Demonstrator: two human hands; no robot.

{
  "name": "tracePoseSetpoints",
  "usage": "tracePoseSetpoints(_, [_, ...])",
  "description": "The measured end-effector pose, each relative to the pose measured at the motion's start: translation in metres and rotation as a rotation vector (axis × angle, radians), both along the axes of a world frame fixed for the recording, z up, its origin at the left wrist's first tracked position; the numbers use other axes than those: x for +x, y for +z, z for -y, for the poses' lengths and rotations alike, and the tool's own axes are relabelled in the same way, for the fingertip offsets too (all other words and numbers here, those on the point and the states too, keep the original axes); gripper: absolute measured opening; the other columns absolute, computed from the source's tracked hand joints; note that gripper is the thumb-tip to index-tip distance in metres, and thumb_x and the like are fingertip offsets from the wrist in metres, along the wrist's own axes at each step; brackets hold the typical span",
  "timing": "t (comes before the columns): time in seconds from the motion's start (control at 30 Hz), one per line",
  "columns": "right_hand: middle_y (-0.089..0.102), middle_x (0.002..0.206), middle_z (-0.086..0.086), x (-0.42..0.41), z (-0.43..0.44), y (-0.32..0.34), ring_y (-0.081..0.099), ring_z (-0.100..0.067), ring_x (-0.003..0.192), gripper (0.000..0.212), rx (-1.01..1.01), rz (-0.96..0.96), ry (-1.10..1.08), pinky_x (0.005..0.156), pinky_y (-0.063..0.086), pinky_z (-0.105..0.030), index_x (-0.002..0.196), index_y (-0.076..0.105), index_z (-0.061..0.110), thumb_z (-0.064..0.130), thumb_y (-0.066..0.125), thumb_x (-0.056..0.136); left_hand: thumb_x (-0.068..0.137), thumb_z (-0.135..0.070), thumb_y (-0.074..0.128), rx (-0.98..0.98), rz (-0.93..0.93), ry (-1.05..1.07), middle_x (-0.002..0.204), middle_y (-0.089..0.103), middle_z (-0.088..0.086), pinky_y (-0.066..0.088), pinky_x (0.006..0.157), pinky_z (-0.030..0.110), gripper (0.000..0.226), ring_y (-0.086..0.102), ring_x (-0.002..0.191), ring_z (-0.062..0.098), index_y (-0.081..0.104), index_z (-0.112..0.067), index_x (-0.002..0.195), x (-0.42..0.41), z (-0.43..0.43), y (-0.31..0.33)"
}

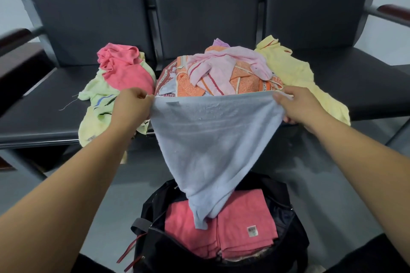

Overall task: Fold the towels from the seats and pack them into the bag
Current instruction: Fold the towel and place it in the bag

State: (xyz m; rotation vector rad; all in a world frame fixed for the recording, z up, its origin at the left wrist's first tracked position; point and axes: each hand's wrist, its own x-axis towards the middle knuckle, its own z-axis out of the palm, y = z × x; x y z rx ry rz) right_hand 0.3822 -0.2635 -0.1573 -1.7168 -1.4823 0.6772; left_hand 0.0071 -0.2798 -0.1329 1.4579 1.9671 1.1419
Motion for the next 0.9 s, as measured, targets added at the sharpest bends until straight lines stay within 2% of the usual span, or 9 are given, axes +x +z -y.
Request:
tracePoseSetpoints(0.13, [0.053,0.062,-0.011,-0.003,0.000,0.002,0.050,-0.009,0.036,0.020,-0.033,-0.235,-0.035,0.044,0.046,-0.025,0.106,0.062,-0.002,0.018,0.058,0.103,0.093,0.002,0.053,-0.074,0.533,-0.109,0.064,0.042,0.004,0.041,0.043,0.022,0.025,0.039,0.046,0.013,0.054,-0.016,0.076,0.004,-0.002,0.003])
tracePoseSetpoints(0.3, [0.060,0.076,-0.017,-0.022,0.007,0.022,0.070,-0.014,0.058,0.008,-0.016,-0.601,0.077,0.061,0.057,-0.022,0.092,0.058,0.000,-0.001,0.058,0.099,0.095,0.005,0.053,-0.058,0.611,-0.388,0.069,0.053,0.006,0.050,0.051,0.021,0.024,0.047,0.052,0.012,0.064,-0.017,0.092,0.007,0.004,0.010])
tracePoseSetpoints(0.43, [0.066,0.077,-0.013,-0.039,0.020,0.037,0.069,-0.016,0.059,0.007,0.026,-0.503,0.162,0.058,0.057,-0.024,0.093,0.066,0.005,0.006,0.062,0.099,0.088,0.002,0.057,-0.192,0.712,-0.710,0.079,0.057,0.009,0.055,0.063,0.021,0.016,0.055,0.063,0.011,0.069,-0.004,0.097,0.019,0.017,0.019])
tracePoseSetpoints(0.5, [0.067,0.079,-0.012,-0.051,0.028,0.042,0.069,-0.016,0.059,0.007,0.028,-0.456,0.202,0.062,0.060,-0.025,0.099,0.068,0.002,0.004,0.062,0.098,0.090,0.004,0.058,-0.197,0.642,-0.827,0.090,0.063,0.012,0.057,0.071,0.023,0.021,0.062,0.075,0.014,0.069,-0.003,0.107,0.025,0.022,0.020])
tracePoseSetpoints(0.57, [0.068,0.079,-0.014,-0.064,0.035,0.045,0.071,-0.018,0.061,0.012,0.015,-0.432,0.255,0.067,0.062,-0.027,0.110,0.065,-0.002,-0.001,0.058,0.100,0.096,0.004,0.057,-0.143,0.440,-0.859,0.097,0.070,0.012,0.058,0.082,0.026,0.020,0.067,0.086,0.015,0.069,-0.006,0.109,0.033,0.027,0.021])
tracePoseSetpoints(0.7, [0.067,0.066,-0.021,-0.084,0.050,0.050,0.071,-0.024,0.057,0.020,0.031,-0.322,0.347,0.058,0.059,-0.029,0.110,0.053,0.011,-0.005,0.054,0.098,0.096,-0.009,0.066,-0.013,-0.011,-0.826,0.081,0.076,-0.006,0.055,0.079,0.022,0.008,0.067,0.075,0.003,0.073,-0.014,0.096,0.047,0.030,0.022])
tracePoseSetpoints(0.77, [0.067,0.068,-0.026,-0.090,0.054,0.051,0.071,-0.025,0.058,0.018,0.067,-0.246,0.379,0.058,0.058,-0.028,0.101,0.052,0.011,-0.007,0.053,0.097,0.095,-0.015,0.068,0.062,-0.155,-0.834,0.084,0.072,-0.009,0.051,0.082,0.024,0.010,0.064,0.080,0.002,0.072,-0.024,0.091,0.050,0.029,0.018])
tracePoseSetpoints(0.83, [0.069,0.073,-0.023,-0.093,0.056,0.048,0.073,-0.019,0.061,0.021,0.041,-0.221,0.423,0.062,0.058,-0.026,0.091,0.060,0.005,-0.012,0.049,0.095,0.094,-0.024,0.069,0.151,-0.205,-0.809,0.095,0.061,-0.011,0.045,0.084,0.019,0.016,0.057,0.090,0.003,0.067,-0.039,0.090,0.052,0.027,0.013])
tracePoseSetpoints(0.9, [0.075,0.077,-0.016,-0.096,0.058,0.046,0.073,-0.015,0.069,0.018,-0.024,-0.175,0.474,0.071,0.059,-0.024,0.088,0.071,0.004,-0.007,0.057,0.092,0.095,-0.026,0.065,0.188,-0.125,-0.784,0.092,0.059,-0.007,0.043,0.080,0.021,0.014,0.055,0.088,0.004,0.065,-0.039,0.088,0.056,0.027,0.014])
